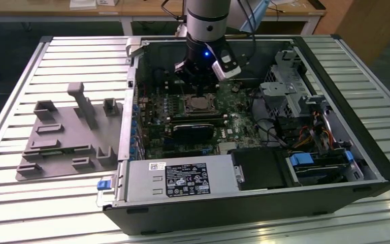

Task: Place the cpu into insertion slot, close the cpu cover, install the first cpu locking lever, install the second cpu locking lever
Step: 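Install the first cpu locking lever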

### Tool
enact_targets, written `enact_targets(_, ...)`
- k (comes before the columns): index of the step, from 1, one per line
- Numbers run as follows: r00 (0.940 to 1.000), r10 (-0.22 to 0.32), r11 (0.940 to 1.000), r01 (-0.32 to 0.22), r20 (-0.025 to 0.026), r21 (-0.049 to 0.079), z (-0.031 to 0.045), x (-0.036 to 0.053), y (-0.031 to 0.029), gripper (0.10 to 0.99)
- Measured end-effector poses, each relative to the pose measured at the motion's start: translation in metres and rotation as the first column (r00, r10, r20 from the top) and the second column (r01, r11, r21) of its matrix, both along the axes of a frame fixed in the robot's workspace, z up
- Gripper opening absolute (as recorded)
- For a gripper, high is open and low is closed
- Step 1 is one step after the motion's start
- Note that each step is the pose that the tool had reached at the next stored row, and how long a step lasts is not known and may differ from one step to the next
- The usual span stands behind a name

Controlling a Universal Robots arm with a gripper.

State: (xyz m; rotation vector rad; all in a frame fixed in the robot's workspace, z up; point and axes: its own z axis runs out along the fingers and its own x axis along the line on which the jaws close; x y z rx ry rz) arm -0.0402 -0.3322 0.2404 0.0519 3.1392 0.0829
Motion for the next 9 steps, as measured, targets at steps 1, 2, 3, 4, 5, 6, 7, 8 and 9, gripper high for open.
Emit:
enact_targets(1,1.0,0.0,1.0,0.0,0.0,0.0,0.0,-0.0024,0.0,0.106)
enact_targets(2,1.0,0.0,1.0,0.0,0.0,0.0,0.0,-0.0049,0.0,0.106)
enact_targets(3,1.0,0.0,1.0,0.0,0.0,0.0,0.0,-0.0073,0.0,0.106)
enact_targets(4,1.0,0.0,1.0,0.0,0.0001,0.0,0.0,-0.0096,0.0,0.106)
enact_targets(5,1.0,0.0,1.0,0.0,0.0001,0.0,0.0,-0.0123,0.0,0.106)
enact_targets(6,1.0,0.0,1.0,0.0,0.0001,0.0,0.0,-0.0148,0.0,0.106)
enact_targets(7,1.0,0.0,1.0,0.0,0.0001,0.0,0.0,-0.0174,0.0,0.106)
enact_targets(8,1.0,0.0,1.0,0.0,0.0001,0.0,0.0,-0.02,0.0,0.106)
enact_targets(9,1.0,0.0,1.0,0.0,0.0002,0.0,0.0,-0.0226,0.0,0.106)
